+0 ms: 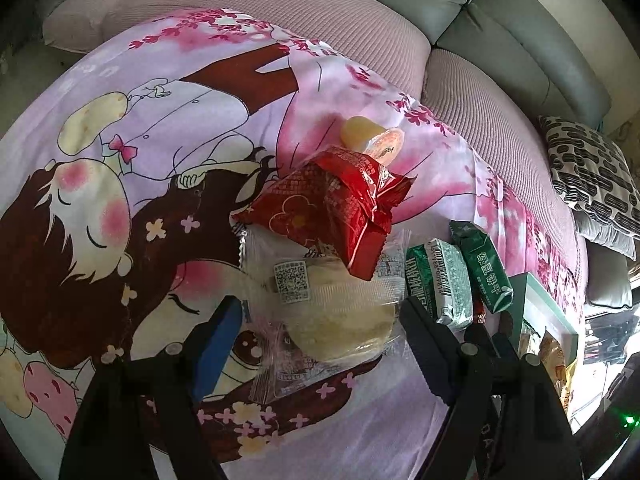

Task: Organize snacks
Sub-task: 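Close the right tool on the small red wrapper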

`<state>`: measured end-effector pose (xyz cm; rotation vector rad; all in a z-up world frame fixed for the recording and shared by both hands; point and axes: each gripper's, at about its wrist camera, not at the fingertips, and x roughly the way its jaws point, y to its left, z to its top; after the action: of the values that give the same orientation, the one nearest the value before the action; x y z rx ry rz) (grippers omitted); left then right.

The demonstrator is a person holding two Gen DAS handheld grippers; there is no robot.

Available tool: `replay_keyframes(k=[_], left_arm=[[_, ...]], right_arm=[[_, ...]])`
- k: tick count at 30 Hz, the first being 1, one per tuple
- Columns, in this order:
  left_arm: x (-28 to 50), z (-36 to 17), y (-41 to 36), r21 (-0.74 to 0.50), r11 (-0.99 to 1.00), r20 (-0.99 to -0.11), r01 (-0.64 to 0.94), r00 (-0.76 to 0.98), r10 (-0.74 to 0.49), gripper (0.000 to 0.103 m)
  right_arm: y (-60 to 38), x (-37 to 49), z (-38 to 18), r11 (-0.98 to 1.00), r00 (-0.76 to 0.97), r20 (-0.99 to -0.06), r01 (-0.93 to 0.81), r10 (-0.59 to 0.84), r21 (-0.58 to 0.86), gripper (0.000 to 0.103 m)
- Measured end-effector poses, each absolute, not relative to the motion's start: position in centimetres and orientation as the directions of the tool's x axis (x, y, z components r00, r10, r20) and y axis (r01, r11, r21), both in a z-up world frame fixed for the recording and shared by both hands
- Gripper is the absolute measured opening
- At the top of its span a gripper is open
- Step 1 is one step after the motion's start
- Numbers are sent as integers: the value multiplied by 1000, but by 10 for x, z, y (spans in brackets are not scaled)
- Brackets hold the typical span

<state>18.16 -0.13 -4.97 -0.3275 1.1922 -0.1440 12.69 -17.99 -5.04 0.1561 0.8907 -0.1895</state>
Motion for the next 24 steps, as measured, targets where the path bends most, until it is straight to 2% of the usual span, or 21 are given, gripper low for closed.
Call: replay_keyframes(k=[12,24], left_arm=[[182,-48,-2,-317,947,-889,-60,368,-274,82],[182,-47,-2,-315,947,-889,-57,366,-274,82]], right_arm=[[-186,132,-45,953,619,-784,264,-48,150,41],[-188,137,-45,949,599,-797,289,-77,126,42]])
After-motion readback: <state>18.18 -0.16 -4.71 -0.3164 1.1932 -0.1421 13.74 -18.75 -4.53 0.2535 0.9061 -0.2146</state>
